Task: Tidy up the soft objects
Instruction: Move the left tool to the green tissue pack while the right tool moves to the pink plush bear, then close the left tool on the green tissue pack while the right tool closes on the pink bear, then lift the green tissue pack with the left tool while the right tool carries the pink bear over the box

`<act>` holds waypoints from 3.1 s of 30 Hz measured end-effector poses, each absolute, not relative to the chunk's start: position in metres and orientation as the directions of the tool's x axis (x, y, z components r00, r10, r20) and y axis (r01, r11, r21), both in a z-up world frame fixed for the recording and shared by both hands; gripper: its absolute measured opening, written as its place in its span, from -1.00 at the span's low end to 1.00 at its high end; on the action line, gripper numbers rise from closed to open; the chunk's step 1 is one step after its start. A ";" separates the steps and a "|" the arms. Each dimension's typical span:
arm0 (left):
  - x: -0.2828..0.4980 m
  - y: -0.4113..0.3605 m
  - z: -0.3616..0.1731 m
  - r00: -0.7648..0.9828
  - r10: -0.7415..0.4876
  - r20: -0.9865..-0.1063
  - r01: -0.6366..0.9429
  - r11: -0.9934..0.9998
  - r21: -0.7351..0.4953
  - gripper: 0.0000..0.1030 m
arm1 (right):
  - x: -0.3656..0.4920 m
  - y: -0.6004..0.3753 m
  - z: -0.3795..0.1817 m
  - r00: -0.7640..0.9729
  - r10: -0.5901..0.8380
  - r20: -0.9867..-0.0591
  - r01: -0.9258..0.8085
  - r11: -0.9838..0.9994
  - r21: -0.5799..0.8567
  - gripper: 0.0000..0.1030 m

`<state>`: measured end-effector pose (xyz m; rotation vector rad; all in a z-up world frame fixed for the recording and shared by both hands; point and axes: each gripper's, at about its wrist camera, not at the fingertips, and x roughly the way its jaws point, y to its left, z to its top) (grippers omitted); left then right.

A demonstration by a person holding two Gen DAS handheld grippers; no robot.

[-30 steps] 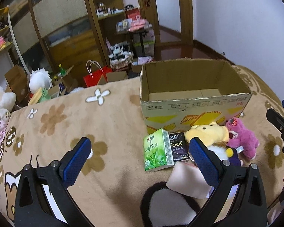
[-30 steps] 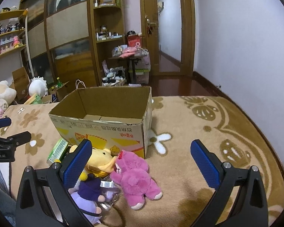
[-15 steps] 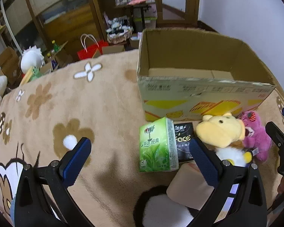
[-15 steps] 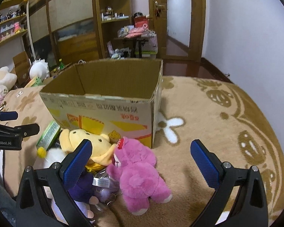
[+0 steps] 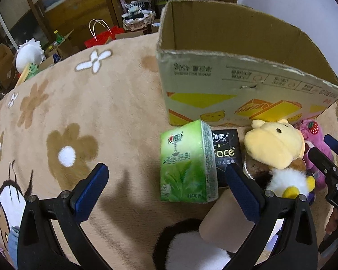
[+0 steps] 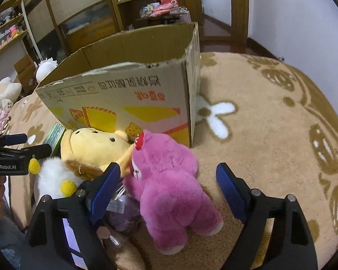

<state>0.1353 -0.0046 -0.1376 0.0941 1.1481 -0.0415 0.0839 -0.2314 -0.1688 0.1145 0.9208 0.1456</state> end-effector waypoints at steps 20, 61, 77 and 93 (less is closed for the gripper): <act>0.140 0.001 -0.152 0.345 -0.073 -0.936 0.094 0.995 -0.043 0.05 | 0.091 -0.229 -0.186 0.549 0.210 -0.809 -0.104 0.978 0.183 0.51; 0.116 0.003 -0.117 0.466 -0.122 -0.876 0.094 0.992 -0.089 -0.25 | 0.086 -0.241 -0.174 0.580 0.203 -0.789 -0.073 0.978 0.197 0.17; 0.081 0.002 -0.075 0.594 -0.132 -0.793 0.109 0.991 -0.083 -0.25 | 0.045 -0.240 -0.125 0.710 0.154 -0.687 -0.064 0.986 0.155 0.15; 0.067 0.003 -0.037 0.699 -0.090 -0.709 0.099 0.995 -0.028 -0.25 | 0.022 -0.235 -0.078 0.835 0.117 -0.538 -0.064 0.991 0.115 0.15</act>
